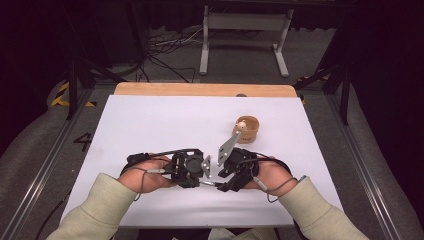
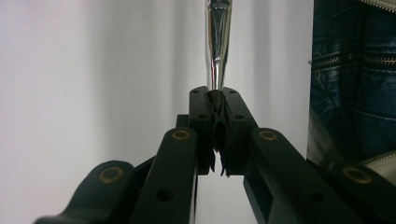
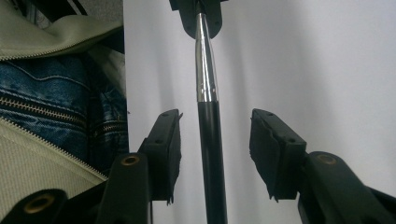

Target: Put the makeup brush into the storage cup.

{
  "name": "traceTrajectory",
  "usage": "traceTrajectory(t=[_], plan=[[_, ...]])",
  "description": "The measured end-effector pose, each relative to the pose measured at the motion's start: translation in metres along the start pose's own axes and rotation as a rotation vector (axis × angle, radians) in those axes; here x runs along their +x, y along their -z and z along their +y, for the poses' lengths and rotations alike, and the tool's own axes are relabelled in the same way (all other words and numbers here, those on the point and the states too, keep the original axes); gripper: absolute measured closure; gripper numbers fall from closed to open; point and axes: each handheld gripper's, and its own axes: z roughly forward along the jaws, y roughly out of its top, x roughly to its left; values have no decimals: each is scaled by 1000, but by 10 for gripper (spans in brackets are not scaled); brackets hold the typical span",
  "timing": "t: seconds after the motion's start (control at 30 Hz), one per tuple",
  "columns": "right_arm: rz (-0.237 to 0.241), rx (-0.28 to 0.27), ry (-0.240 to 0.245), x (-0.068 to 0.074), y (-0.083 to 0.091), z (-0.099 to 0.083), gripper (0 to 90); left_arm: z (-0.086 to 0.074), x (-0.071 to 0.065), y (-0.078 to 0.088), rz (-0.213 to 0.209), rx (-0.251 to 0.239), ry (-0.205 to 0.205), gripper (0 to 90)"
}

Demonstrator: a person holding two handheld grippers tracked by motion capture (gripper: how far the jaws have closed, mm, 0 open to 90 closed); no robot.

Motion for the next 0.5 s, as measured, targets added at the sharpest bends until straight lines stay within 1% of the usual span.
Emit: traceTrajectory(t=[0.07, 0.1, 0.13, 0.17, 0.2, 0.23, 0.3, 0.37, 0.4, 0.43, 0.47, 0.5], plan=[[18, 0, -4, -4, -3, 1, 539, 0, 0, -1, 1, -10, -6, 852], [18, 0, -4, -4, -3, 1, 539, 0, 0, -1, 1, -10, -6, 852], [32, 8, 4, -5, -3, 1, 548, 0, -1, -1, -1, -3, -4, 852], [43, 14, 2, -6, -5, 1, 564, 0, 0, -1, -4, -2, -7, 852], [44, 12, 4, -6, -6, 1, 574, 0, 0, -1, 1, -8, -10, 852], [27, 12, 0, -6, -7, 1, 583, 0, 0, -1, 1, 2, -1, 852], [35, 7, -5, -6, -9, 1, 600, 0, -1, -1, 0, 1, 3, 851], [39, 2, 1, -6, -10, 2, 616, 1, 2, -1, -5, -13, -30, 852], [47, -1, 8, -6, -11, 2, 627, 1, 0, 1, 6, -9, -17, 852], [50, -1, 5, -5, -12, 2, 636, 1, 0, 1, 3, -16, -18, 852], [61, 3, 2, -5, -13, 1, 658, 1, 1, 0, 2, -29, -29, 852], [65, -3, 4, -4, -14, 1, 689, 1, 1, 1, -3, -30, -30, 852]])
